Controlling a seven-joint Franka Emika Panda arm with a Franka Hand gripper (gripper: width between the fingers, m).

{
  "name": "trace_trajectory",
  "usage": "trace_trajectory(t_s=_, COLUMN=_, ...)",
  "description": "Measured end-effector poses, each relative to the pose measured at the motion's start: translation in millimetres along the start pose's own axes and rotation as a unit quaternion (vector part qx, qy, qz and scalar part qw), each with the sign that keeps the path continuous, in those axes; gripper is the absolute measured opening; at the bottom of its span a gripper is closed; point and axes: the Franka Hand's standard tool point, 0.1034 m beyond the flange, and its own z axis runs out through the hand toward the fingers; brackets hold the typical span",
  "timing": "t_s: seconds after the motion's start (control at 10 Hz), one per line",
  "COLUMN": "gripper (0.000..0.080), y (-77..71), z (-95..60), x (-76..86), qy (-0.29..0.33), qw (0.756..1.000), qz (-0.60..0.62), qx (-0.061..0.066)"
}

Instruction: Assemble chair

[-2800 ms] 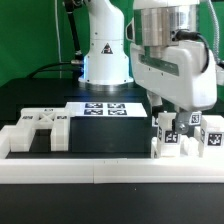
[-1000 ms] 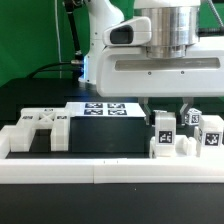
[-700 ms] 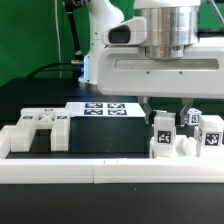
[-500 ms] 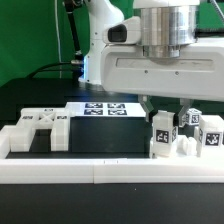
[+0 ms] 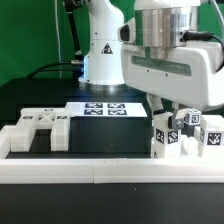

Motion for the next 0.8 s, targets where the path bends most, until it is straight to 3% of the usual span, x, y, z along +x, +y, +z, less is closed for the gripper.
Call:
trace_trajectory(t_s=0.4, gripper=0.0291, y=-2.8, z=1.0, x=-3.0, qy=0.004, qw=0.985, qz=0.171, qx=0.01)
trace_trajectory(t_s=0.8, gripper=0.03, y=-3.3, z=0.9, x=-3.2, qy=0.004, qw=0.978, qz=0.21, qx=0.011)
